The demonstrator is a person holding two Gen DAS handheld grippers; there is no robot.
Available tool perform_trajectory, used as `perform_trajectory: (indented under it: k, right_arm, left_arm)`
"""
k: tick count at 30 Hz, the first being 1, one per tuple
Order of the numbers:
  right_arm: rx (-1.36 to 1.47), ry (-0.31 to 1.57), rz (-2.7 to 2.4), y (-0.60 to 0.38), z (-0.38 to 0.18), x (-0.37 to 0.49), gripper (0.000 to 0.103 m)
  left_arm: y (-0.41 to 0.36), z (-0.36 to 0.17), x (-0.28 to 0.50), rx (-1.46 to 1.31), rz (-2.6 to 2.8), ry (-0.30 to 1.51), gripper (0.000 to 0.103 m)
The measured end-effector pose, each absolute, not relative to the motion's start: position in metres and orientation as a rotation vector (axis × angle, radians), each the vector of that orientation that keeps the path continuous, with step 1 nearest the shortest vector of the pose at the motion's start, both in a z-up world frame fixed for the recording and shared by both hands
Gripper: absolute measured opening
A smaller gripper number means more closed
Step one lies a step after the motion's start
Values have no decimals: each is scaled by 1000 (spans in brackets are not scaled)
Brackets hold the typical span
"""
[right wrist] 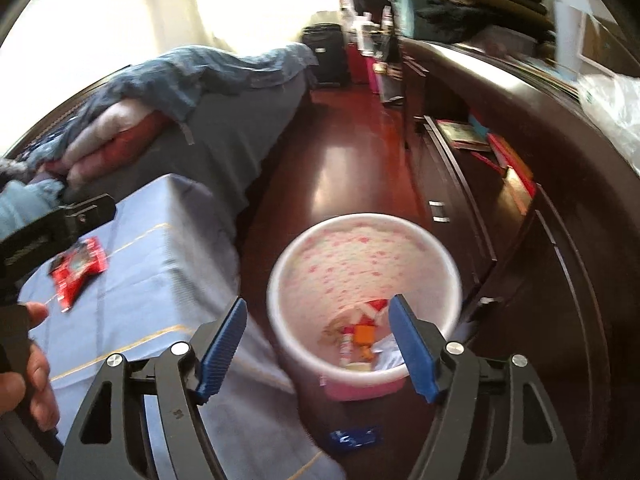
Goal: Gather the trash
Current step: 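Grasp the red snack bag with the left gripper while the right gripper grasps the printed tube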
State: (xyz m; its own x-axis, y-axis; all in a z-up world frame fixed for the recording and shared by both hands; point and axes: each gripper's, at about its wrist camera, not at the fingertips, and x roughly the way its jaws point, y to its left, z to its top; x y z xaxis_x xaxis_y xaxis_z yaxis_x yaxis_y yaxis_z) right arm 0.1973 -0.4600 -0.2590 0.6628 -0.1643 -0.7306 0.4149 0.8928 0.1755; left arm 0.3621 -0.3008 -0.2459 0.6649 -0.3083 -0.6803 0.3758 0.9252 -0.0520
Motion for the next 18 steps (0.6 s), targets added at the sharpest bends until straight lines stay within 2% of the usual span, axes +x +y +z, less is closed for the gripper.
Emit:
perform_trajectory:
  k: [10, 18]
  right_arm:
    - [252, 777, -168, -386, -242, 213, 74]
    - [213, 786, -130, -361, -241, 225, 74]
  left_arm:
    - [-201, -278, 416, -73, -102, 874, 99]
    - [-182, -311, 466, -96, -41, 927, 99]
